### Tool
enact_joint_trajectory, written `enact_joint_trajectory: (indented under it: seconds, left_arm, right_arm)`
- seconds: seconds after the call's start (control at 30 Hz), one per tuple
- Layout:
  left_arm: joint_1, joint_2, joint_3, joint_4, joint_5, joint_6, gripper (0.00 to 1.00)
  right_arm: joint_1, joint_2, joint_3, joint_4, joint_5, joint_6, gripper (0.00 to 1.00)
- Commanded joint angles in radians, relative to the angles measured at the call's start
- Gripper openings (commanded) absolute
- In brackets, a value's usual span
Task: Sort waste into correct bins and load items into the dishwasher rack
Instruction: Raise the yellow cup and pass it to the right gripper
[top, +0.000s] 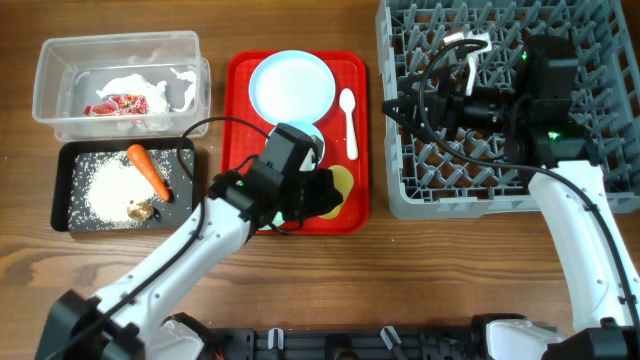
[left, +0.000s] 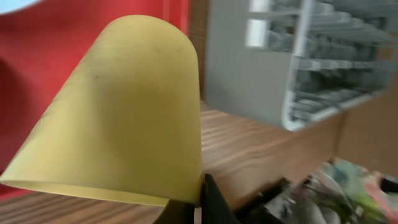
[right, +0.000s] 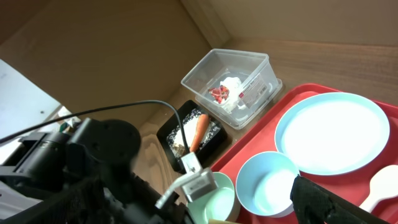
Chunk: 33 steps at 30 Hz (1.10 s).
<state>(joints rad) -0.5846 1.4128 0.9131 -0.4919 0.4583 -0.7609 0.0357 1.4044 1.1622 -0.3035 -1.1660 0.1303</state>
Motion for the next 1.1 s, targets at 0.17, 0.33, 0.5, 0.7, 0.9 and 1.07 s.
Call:
enact_joint_trajectory:
  seconds: [0.17, 0.33, 0.5, 0.7, 0.9, 1.07]
  left_arm:
    - [0.311, -0.17, -0.01, 0.045, 0.57, 0.143, 0.04]
    - [0.503, -0.174, -0.01, 0.198, 1.003, 0.143, 0.04]
    - [0.534, -0.177, -0.01, 0.418, 1.119, -0.011, 0.04]
    - [0.514, -0.177, -0.01, 0.497, 1.119, -0.093, 0.04]
    - [0.447, -0.177, -0.01, 0.497, 1.118, -0.093, 0.04]
    - [0.431, -0.177, -0.01, 0.5, 1.118, -0.093, 0.04]
  right_arm:
    - [-0.002, 0.006, 0.016, 0.004, 0.026, -0.003, 0.98]
    - [-0.002, 0.006, 0.016, 0.004, -0.009, -0.09, 0.98]
    - [0.0, 0.006, 0.016, 0.028, -0.121, -0.186, 0.98]
    - [0.0, 0.006, 0.016, 0.064, -0.192, -0.21, 0.97]
    - [0.064, 0.008, 0.016, 0.066, -0.257, -0.269, 0.98]
    - [0.124, 0.039, 0.016, 0.063, -0.258, -0.292, 1.0]
